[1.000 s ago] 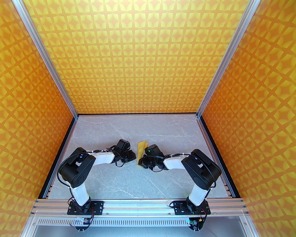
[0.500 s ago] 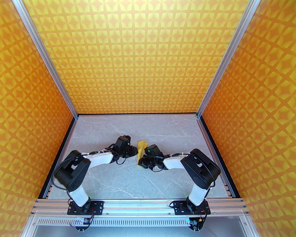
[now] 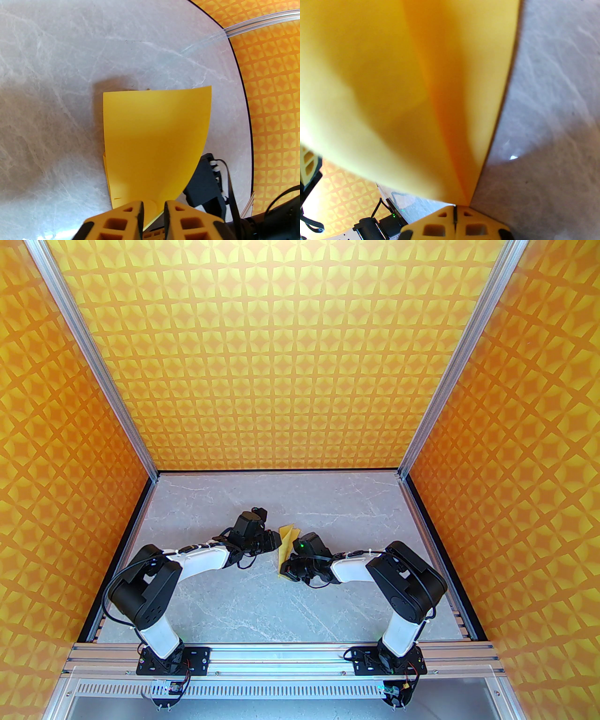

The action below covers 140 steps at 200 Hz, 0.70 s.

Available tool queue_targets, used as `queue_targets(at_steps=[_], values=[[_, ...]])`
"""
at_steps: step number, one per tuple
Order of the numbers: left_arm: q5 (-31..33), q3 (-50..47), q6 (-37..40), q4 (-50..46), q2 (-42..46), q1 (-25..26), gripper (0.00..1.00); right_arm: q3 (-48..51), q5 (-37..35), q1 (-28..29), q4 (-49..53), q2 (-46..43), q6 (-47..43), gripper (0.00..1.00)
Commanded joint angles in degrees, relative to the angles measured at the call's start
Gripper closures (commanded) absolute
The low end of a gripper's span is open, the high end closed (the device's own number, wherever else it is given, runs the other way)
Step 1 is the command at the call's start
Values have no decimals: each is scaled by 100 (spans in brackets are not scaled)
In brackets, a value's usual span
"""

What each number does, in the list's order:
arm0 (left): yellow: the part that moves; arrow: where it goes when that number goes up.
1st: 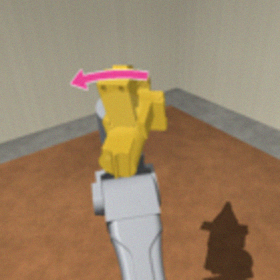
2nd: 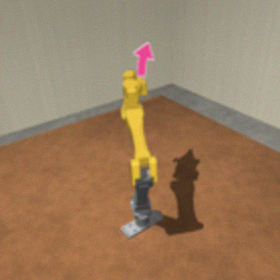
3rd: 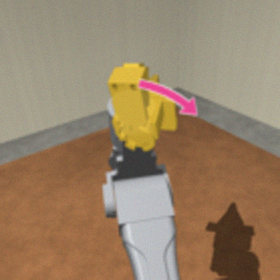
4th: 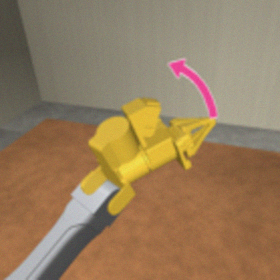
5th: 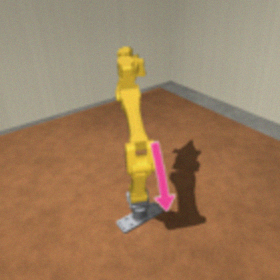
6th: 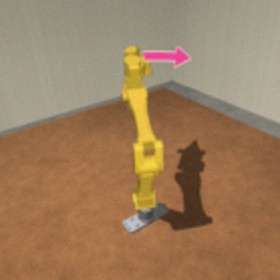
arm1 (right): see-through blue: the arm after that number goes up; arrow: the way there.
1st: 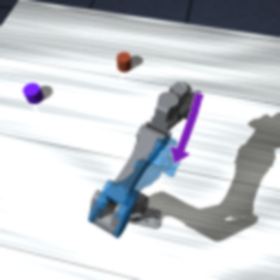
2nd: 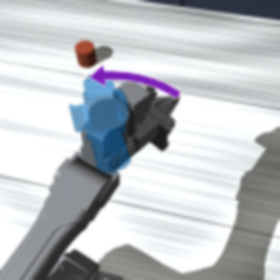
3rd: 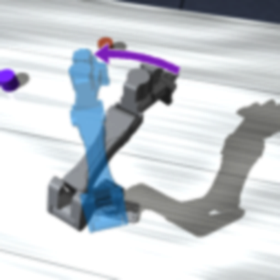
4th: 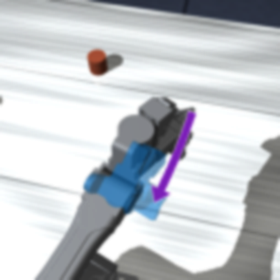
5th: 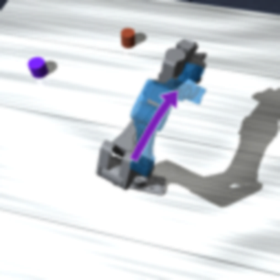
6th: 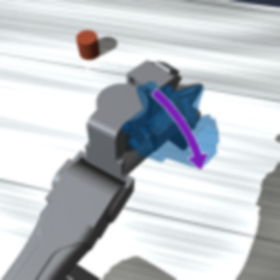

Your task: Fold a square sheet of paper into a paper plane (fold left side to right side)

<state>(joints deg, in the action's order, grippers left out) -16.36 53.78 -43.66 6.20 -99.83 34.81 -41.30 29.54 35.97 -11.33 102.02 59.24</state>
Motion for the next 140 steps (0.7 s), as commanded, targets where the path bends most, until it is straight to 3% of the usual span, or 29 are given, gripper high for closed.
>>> queue_targets(at_steps=[1, 52, 82, 140], values=[[-122, 189, 173, -127, -128, 17, 81, -36, -26, -19, 103, 144, -46, 95], [-122, 167, 173, -86, -147, 13, 86, -38, -25, -19, 104, 157, -54, 95], [-121, 160, 174, -56, -201, 15, 100, -48, -10, -13, 107, 172, -63, 95], [-122, 263, 208, -50, -456, -21, 100, -55, -23, -19, 151, 166, -111, 94]])
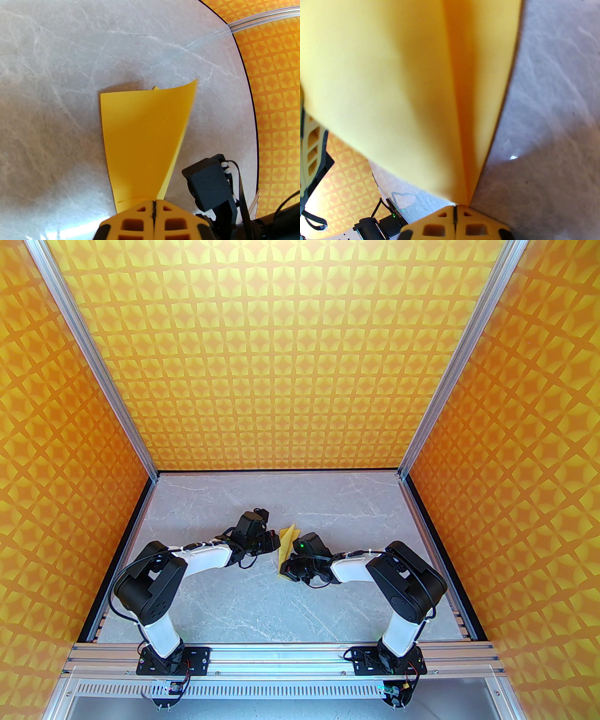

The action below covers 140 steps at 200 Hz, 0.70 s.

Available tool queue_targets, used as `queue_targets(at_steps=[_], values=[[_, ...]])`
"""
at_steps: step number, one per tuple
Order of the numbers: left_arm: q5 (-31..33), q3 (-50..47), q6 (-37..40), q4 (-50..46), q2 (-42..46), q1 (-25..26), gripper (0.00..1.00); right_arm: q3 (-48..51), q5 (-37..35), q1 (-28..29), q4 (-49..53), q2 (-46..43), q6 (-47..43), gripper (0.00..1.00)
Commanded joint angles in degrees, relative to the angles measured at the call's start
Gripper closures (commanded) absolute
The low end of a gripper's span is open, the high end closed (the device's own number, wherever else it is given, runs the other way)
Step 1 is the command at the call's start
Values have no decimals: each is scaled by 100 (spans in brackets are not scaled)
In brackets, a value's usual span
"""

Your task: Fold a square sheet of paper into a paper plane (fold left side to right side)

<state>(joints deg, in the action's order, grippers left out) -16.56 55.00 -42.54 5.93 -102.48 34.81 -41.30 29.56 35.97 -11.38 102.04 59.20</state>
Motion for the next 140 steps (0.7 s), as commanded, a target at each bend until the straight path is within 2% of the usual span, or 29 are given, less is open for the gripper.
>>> queue_targets(at_steps=[1, 140], values=[[-102, 146, 97, -23, -202, -19, 100, -59, -23, -19, 154, 166, -108, 94], [-94, 556, 345, -199, -678, -153, 100, -81, -22, -19, 285, 229, -149, 94]])
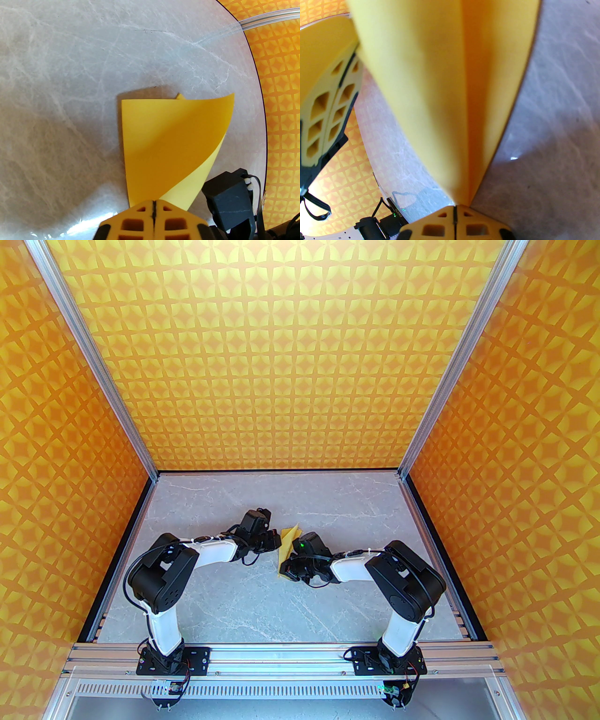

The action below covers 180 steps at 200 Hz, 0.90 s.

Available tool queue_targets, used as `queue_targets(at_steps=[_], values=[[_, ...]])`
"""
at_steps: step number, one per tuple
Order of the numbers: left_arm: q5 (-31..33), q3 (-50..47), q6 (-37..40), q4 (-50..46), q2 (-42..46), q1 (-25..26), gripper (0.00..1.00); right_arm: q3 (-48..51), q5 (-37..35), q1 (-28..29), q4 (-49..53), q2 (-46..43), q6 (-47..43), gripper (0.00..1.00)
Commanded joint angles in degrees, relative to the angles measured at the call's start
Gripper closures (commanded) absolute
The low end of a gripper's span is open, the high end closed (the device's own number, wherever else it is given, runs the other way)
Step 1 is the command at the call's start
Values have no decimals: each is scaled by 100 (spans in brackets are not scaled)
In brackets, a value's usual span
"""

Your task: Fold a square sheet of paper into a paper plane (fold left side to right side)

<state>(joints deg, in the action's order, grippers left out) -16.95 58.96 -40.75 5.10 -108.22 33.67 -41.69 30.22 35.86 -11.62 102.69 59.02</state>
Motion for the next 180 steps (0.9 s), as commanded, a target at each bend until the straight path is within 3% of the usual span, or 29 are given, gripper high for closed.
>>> queue_targets(at_steps=[1, 180], values=[[-59, 160, 169, -120, -107, -42, 100, -41, -87, -8, 314, 163, -134, 94], [-107, 167, 14, 157, -471, -44, 100, -76, -161, -3, 408, 128, -156, 89]])
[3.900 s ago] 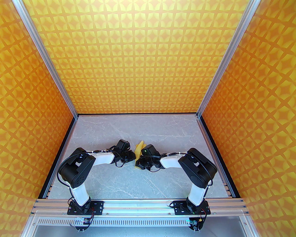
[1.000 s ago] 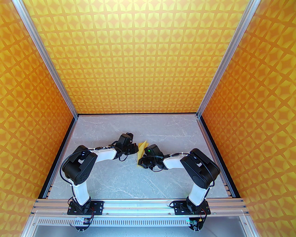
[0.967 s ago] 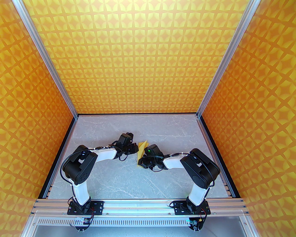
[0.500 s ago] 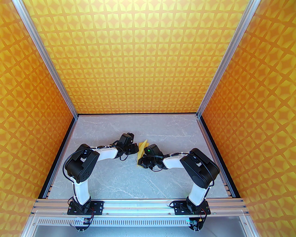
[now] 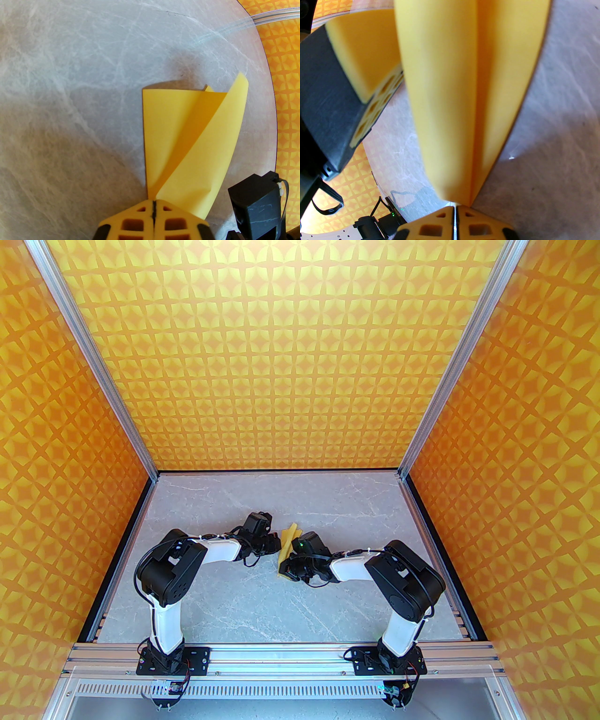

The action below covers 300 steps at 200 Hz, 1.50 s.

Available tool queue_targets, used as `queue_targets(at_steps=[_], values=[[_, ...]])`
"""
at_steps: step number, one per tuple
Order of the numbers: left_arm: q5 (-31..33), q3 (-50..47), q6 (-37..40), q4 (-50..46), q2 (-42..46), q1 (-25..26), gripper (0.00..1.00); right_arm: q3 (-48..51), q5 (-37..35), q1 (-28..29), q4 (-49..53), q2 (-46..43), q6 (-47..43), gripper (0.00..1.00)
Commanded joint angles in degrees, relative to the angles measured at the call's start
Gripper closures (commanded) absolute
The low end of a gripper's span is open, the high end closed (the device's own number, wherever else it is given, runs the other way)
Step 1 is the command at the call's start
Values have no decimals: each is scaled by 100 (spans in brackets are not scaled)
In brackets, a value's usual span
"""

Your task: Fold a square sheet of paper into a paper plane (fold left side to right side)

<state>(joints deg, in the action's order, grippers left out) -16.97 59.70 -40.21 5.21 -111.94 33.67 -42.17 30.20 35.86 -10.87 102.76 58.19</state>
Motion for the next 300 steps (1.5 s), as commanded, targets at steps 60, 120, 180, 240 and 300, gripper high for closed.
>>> queue_targets(at_steps=[60, 120, 180, 240, 300], values=[[-46, -14, -244, 227, -144, -39, 100, 82, -110, -211, 254, -330, -294, 79], [236, -195, -736, 450, -78, -31, 100, 368, -400, -324, 306, -1069, -449, 76], [436, -259, -981, 515, -48, 43, 100, 796, -388, -342, -728, -1002, 65, 88], [447, -213, -967, 451, -30, 43, 100, 1101, -539, -254, -1764, -791, 640, 93], [441, -104, -919, 288, -22, 43, 100, 953, -1481, 382, -675, -1148, 402, 91]])
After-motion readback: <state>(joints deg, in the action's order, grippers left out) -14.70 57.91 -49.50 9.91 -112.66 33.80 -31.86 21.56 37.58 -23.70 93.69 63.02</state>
